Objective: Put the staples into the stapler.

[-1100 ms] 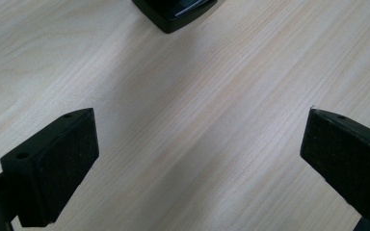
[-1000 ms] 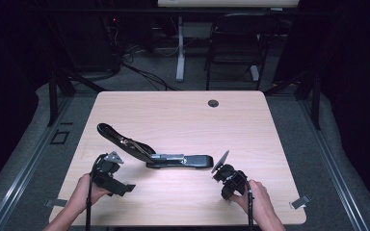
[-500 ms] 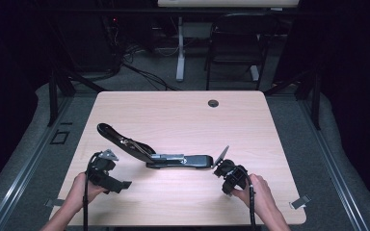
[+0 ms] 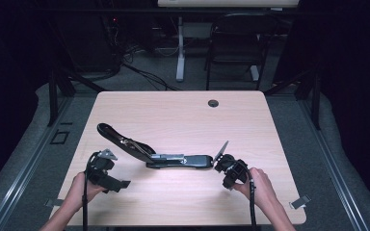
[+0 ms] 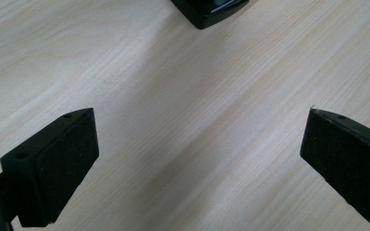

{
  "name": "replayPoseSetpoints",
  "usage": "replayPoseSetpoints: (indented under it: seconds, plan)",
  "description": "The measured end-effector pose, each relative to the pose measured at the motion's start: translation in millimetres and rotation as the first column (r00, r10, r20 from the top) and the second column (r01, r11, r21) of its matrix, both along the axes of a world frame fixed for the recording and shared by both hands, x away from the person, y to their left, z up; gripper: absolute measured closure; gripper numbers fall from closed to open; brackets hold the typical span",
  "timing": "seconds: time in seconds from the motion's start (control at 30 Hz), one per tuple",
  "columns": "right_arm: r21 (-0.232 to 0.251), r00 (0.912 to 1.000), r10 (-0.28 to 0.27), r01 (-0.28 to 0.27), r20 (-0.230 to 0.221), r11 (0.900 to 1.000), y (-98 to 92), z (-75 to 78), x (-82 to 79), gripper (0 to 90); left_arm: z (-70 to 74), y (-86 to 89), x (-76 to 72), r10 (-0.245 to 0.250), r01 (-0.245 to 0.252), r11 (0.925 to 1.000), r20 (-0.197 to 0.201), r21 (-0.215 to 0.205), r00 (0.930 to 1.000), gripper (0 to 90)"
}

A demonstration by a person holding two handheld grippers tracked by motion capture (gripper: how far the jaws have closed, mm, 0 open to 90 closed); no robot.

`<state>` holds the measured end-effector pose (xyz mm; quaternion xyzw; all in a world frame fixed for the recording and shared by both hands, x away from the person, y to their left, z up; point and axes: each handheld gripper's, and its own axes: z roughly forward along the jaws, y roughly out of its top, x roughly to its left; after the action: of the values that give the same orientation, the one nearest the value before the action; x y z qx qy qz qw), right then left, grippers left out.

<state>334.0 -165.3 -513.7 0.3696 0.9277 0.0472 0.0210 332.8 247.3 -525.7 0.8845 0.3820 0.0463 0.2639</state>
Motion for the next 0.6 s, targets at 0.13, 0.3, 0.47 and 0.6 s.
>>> replayPoseSetpoints:
  seconds: [0.13,0.3,0.47,0.6]
  plan:
    - [0.008,0.9997,0.020,-0.020,0.014,1.000,0.2,3.2,5.1,78.4,0.4,1.4,0.6,0.002,-0.002,1.0000,0.003,-0.007,1.0000,0.1]
    - [0.000,0.9990,0.037,-0.037,0.024,0.999,0.8,5.8,11.4,78.4,-0.2,2.0,0.8,0.007,-0.007,0.9999,0.000,-0.014,1.0000,0.1]
    - [-0.002,0.9984,0.049,-0.049,0.029,0.999,1.7,8.1,17.6,78.4,-0.4,2.2,1.5,0.001,-0.001,1.0000,-0.002,-0.010,1.0000,0.1]
    - [-0.013,0.9978,0.061,-0.061,0.027,0.998,2.2,9.3,21.7,78.4,-0.8,2.5,1.9,0.003,-0.003,1.0000,-0.002,-0.009,1.0000,0.1]
